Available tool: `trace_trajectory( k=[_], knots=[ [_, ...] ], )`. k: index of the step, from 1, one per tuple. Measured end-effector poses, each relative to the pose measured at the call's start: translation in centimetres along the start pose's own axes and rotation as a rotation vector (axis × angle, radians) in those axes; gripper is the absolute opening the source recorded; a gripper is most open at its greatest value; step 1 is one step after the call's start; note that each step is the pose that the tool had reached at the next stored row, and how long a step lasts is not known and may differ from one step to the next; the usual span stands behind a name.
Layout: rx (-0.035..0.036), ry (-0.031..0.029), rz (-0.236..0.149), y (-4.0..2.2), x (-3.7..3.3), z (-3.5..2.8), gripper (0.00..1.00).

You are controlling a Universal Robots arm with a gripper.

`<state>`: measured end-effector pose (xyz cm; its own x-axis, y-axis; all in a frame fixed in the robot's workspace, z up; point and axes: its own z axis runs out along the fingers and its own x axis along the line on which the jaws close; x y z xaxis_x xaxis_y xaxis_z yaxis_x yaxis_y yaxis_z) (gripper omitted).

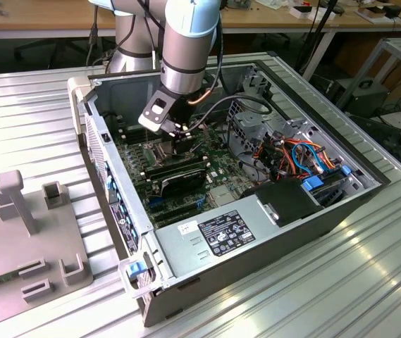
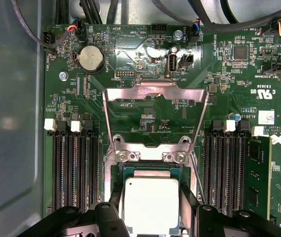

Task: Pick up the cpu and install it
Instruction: 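Place the cpu into insertion slot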

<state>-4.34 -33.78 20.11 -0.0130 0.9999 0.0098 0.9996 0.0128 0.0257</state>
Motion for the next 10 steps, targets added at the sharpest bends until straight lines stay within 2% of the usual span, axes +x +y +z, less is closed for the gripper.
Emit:
trace_trajectory(
  k=[4, 10],
  knots=[
    [0.0, 0.0074, 0.0, -0.01, -0.01, 0.14, 0.55],
    [-0.0001, 0.0093, 0.0, -0.12, 0.0, 0.19, 0.55]
  ],
)
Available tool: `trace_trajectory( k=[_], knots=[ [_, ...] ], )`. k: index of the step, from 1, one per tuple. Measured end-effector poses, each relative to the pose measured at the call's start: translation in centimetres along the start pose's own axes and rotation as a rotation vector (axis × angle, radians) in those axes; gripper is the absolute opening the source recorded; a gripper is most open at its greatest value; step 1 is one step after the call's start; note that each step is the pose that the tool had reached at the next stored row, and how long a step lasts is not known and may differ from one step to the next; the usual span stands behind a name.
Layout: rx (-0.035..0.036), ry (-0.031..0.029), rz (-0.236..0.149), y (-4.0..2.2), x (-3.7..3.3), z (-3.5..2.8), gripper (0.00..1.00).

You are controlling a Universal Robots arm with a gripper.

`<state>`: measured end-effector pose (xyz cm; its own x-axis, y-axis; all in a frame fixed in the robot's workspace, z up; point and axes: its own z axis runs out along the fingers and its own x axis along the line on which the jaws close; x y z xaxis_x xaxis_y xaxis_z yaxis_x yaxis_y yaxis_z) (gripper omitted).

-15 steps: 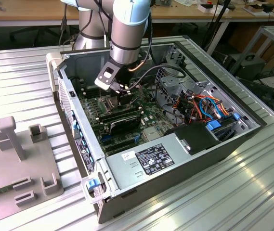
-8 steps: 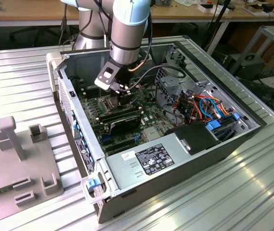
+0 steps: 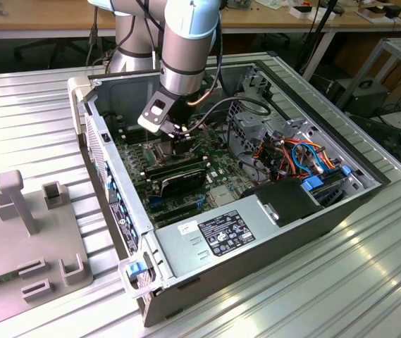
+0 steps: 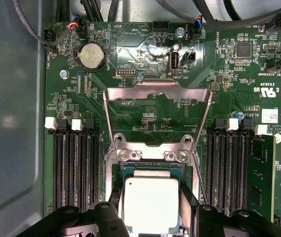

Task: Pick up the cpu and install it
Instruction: 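Place the cpu into insertion slot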

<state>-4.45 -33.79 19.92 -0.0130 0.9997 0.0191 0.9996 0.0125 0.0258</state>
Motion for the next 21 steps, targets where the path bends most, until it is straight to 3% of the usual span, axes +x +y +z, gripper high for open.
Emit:
trace_trajectory(
  k=[21],
  knots=[
    [0.0, -0.0001, 0.0, 0.08, -0.01, 0.12, 0.55]
  ],
)
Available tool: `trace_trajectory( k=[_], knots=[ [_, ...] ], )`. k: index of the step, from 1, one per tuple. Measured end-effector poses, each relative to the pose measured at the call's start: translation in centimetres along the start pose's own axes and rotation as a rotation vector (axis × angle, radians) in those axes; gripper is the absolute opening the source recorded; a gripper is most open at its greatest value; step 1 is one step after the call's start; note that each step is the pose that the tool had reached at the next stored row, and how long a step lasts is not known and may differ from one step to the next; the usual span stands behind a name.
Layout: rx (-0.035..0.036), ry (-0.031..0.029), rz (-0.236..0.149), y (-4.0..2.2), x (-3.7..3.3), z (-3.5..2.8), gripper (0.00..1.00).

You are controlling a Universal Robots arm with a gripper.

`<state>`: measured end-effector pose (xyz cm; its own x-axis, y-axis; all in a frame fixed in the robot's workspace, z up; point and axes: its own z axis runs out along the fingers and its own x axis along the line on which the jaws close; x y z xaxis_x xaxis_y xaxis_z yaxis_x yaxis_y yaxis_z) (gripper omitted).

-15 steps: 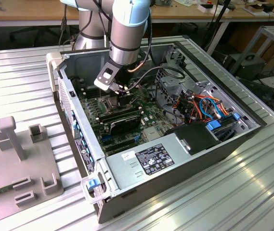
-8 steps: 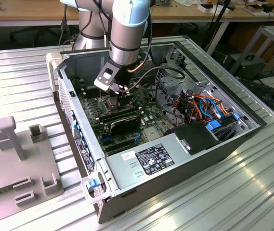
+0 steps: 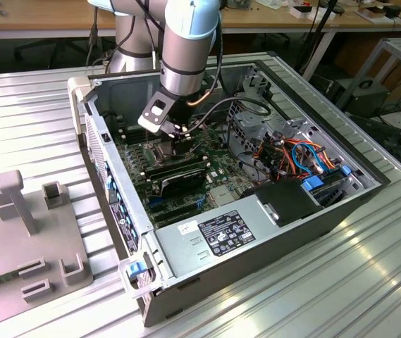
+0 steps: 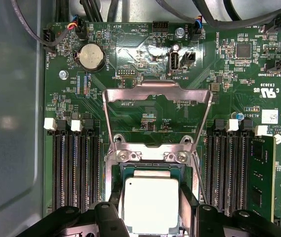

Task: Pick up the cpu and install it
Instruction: 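Place the cpu into insertion slot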

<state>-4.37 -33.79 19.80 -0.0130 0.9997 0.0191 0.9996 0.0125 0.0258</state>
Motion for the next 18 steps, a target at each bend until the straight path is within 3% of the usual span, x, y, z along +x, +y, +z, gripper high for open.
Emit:
trace_trajectory(
  k=[18],
  knots=[
    [0.0005, -0.0005, -0.003, -0.02, -0.03, 0.3, 0.55]
  ],
)
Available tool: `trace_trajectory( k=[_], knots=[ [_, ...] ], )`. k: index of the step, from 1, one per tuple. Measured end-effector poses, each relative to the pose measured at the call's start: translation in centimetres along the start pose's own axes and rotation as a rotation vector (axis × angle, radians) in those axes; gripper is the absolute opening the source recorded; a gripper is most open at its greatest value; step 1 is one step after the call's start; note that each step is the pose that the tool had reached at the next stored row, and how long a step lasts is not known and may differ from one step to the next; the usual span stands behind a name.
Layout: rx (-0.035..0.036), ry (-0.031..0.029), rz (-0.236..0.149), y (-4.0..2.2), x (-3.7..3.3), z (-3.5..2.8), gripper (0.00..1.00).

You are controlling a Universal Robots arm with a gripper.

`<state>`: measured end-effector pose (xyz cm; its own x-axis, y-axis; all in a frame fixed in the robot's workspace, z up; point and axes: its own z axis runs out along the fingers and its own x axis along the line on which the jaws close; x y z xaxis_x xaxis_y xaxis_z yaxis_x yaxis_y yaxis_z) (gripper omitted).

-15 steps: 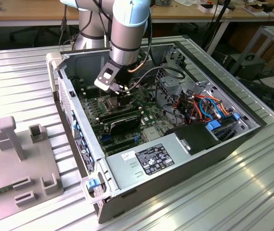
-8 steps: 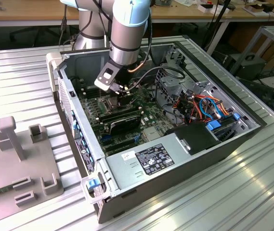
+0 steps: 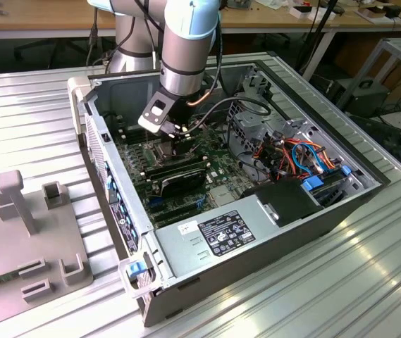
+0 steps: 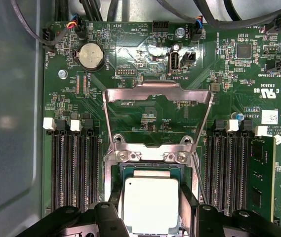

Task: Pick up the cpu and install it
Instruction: 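Place the cpu into insertion slot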

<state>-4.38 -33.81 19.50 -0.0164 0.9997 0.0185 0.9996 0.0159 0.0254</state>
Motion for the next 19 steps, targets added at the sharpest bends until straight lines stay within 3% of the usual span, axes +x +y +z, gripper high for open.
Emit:
trace_trajectory(
  k=[9, 10, 12, 19],
  knots=[
    [-0.0005, 0.0011, 0.0, 0.01, 0.03, 0.07, 0.55],
    [-0.0005, 0.0008, 0.0, 0.01, 0.02, 0.07, 0.61],
    [-0.0004, 0.0007, 0.0, 0.01, 0.02, 0.02, 0.61],
    [-0.0005, 0.0001, 0.0, 0.04, 0.07, -1.0, 0.61]
  ],
)
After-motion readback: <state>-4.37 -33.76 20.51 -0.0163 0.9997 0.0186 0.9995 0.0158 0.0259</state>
